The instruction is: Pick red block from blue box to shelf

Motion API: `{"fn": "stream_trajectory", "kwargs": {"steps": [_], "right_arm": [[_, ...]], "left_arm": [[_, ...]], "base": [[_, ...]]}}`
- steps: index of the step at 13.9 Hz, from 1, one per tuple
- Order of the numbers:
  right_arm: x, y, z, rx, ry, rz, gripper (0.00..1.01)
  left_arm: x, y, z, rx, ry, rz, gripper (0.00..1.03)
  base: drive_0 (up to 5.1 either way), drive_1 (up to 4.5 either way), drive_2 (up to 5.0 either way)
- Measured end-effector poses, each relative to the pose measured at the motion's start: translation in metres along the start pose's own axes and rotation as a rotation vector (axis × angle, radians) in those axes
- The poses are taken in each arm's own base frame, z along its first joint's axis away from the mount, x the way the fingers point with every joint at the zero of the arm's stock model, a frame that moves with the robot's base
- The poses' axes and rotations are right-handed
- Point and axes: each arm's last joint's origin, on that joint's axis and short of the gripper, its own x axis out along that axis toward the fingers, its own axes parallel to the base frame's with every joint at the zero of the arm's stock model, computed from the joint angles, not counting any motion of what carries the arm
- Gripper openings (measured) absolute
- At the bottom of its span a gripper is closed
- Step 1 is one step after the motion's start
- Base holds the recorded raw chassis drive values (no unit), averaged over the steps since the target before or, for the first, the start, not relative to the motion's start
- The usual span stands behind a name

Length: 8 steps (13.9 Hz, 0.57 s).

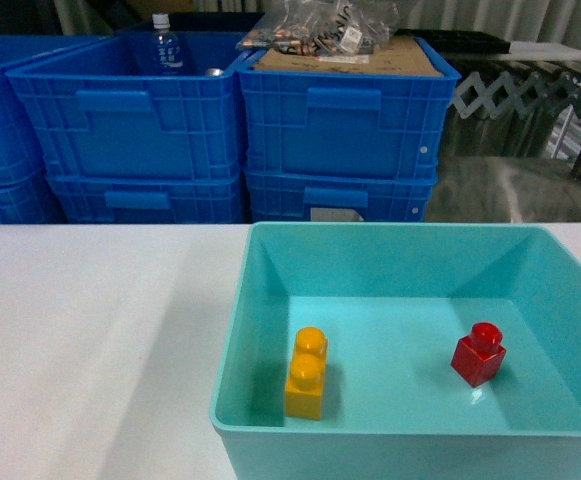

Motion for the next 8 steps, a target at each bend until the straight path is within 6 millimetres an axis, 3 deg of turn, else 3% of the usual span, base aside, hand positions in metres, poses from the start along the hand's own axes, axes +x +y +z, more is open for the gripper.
{"fn": "stream_trajectory", "kwargs": {"steps": [8], "right_arm": [[0.0,0.0,0.0,0.0,0.0,0.0,0.98]], "left_arm": [[0.0,0.0,0.0,0.0,0.0,0.0,0.98]], "base": [[0.0,0.0,0.0]]}}
